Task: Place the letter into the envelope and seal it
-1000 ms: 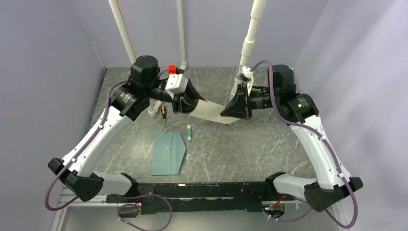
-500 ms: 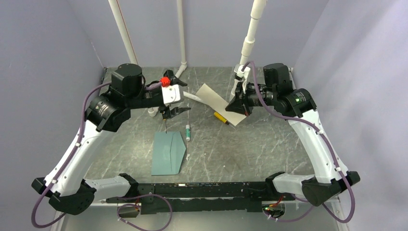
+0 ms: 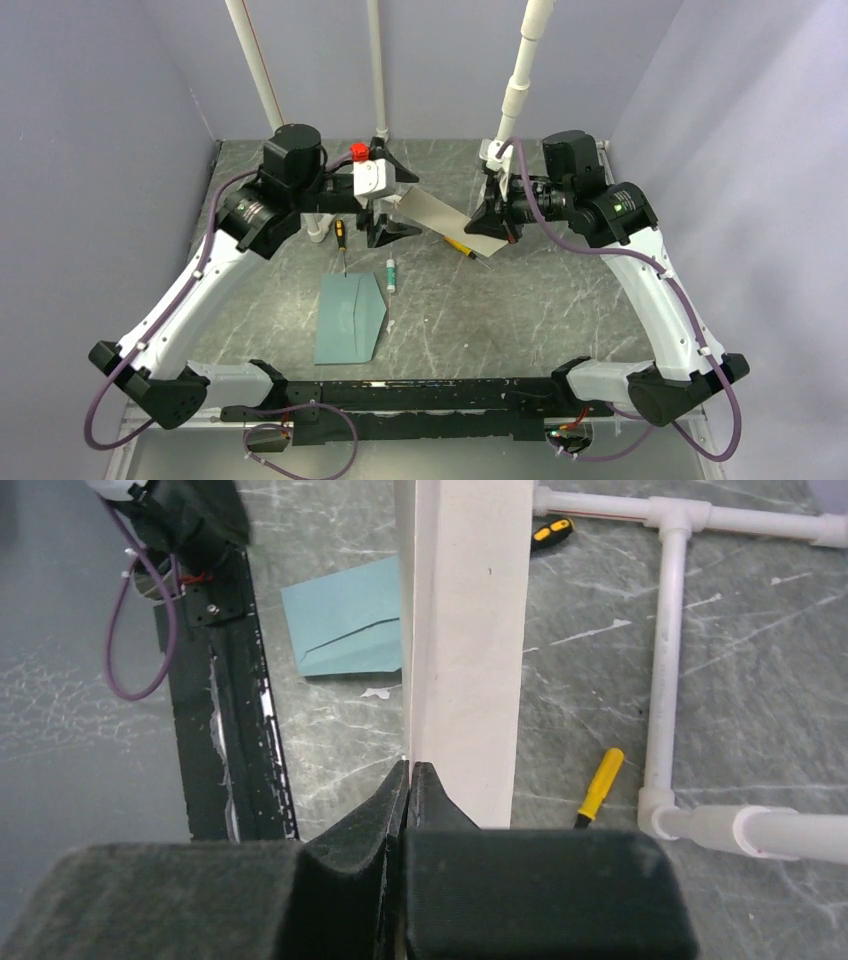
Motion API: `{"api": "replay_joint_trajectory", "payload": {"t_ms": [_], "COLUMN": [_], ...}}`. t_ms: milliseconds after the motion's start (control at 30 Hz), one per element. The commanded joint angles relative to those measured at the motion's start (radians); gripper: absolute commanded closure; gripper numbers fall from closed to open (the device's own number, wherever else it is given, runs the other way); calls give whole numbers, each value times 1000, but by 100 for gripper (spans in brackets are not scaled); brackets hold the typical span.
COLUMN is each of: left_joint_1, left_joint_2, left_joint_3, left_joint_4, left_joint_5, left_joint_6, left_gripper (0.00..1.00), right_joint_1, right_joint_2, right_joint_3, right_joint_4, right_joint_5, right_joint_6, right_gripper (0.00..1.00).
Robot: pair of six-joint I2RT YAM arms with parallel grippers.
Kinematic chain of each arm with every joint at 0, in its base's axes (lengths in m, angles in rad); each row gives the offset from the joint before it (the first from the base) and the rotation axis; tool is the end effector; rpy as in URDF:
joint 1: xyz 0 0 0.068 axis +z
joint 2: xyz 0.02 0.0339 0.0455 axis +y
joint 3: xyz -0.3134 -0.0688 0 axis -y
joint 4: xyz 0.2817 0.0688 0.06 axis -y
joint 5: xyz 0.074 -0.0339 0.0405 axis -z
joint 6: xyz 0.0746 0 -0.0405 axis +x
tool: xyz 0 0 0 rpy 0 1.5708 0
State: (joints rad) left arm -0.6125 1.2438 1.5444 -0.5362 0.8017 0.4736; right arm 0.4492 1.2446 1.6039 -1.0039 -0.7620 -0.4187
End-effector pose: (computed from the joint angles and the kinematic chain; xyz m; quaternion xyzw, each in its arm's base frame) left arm 0.2090 -0.2123 0.5216 0.5805 0.4942 -0.3452 0.5474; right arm 0.2159 0.1612 0.4887 -0.4999 0.6837 0.3390 0.4096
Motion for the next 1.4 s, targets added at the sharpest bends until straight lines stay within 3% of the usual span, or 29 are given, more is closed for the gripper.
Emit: {"api": "replay_joint_trajectory", "payload": {"t_ms": [0, 67, 167, 400, 467, 700, 800, 900, 1167, 1233, 1300, 1367], "left_joint_1": [-1, -1, -1, 0, 0, 1, 0, 0, 1, 2, 2, 2], "left_joint_2": [40, 57, 75, 111, 123, 122, 121, 130, 136, 130, 123, 119], "left_joint_3": [15, 24, 29, 66, 79, 70, 69, 80, 99, 93, 86, 83], "left_joint_4": [86, 45, -5, -129, -164, -145, -129, -147, -154, -143, -137, -135], "left_joint_5": [118, 162, 209, 225, 229, 219, 210, 221, 225, 229, 231, 234], "left_joint_6": [-81, -65, -58, 1, 15, 4, 6, 31, 34, 28, 29, 30], "left_gripper": [10, 13, 26, 77, 97, 98, 98, 98, 97, 98, 98, 98], "right_joint_1": [19, 28, 43, 48, 47, 48, 49, 55, 76, 82, 87, 88], "right_joint_2": [2, 4, 17, 11, 11, 9, -4, -11, 8, 14, 20, 25], "right_joint_3": [39, 40, 42, 52, 58, 42, 11, -15, -19, -19, -10, -2], "right_joint_4": [-27, -40, -64, -79, -82, -22, 74, 163, 163, 152, 138, 128], "right_joint_5": [-62, -57, -34, -29, -35, -47, -102, -136, -135, -131, -124, -116], "right_joint_6": [-48, -56, -76, -108, -114, -61, 0, 50, 46, 44, 44, 53], "right_gripper": [100, 100, 100, 100, 100, 97, 61, 48, 56, 63, 76, 82]}}
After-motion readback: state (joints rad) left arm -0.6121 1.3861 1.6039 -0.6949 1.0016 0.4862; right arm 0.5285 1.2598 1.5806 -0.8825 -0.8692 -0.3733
